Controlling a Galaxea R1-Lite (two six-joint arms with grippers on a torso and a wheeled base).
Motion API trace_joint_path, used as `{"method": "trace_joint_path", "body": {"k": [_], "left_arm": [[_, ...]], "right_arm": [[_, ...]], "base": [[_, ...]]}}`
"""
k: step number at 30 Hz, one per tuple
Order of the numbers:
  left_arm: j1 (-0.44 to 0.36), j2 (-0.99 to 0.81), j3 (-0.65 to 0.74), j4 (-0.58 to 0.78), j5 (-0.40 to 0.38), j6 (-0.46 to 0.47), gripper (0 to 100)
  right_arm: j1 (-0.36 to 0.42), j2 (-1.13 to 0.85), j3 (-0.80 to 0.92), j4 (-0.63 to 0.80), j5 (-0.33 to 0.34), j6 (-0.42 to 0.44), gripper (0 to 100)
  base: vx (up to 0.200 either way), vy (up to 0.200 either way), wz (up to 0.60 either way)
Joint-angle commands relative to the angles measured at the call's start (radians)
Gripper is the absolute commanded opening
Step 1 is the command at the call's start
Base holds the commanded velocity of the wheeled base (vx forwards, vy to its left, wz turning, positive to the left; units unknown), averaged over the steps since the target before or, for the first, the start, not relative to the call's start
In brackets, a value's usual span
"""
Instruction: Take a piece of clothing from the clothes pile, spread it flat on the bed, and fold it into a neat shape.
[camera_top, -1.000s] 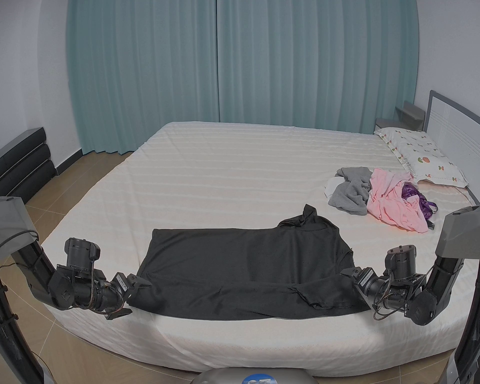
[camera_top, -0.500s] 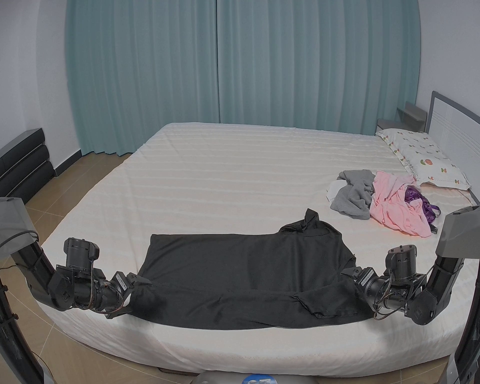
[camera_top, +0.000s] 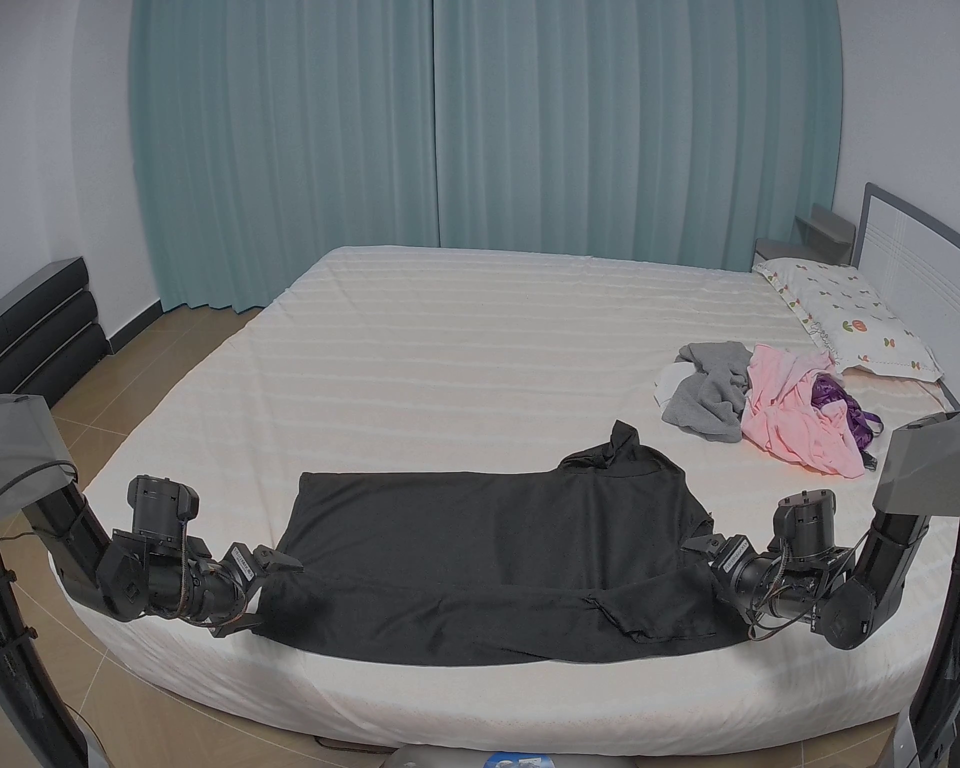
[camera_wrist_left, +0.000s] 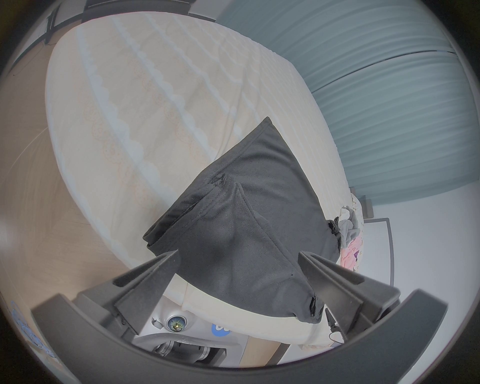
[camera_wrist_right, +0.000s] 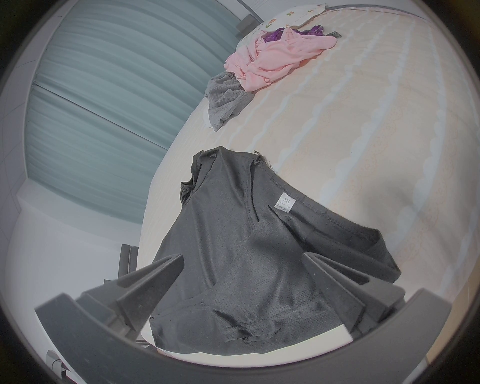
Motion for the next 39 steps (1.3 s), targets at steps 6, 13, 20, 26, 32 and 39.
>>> {"method": "trace_joint_path", "body": {"k": [6,13,20,26,32,39], "left_arm": [[-0.001,0.001,0.0,0.0,-0.001,-0.004,100],[-0.003,0.001,-0.002,0.0,-0.001,-0.013,100],[-0.003,-0.001,0.0,-0.002,-0.001,-0.013,100],[-0.008,0.001,0.001,-0.002,-0.001,-0.013,100],[-0.008,0.001,0.001,-0.002,-0.001,-0.013,100],[-0.008,-0.001,0.001,-0.002,-0.001,-0.013,100]], "right_arm": [[0.002,0.0,0.002,0.0,0.002,0.0,100],[0.003,0.001,0.003,0.0,0.002,-0.002,100],[0.007,0.001,0.005,0.0,0.0,-0.002,100],[0.007,0.0,0.006,-0.002,0.0,-0.002,100],[0.007,0.0,0.005,-0.002,0.0,-0.002,100],[0.007,0.001,0.005,-0.002,0.0,-0.002,100]], "base": [[0.0,0.0,0.0],[0.0,0.0,0.0],[0.0,0.0,0.0],[0.0,0.0,0.0],[0.0,-0.133,0.0],[0.0,-0.057,0.0]]}}
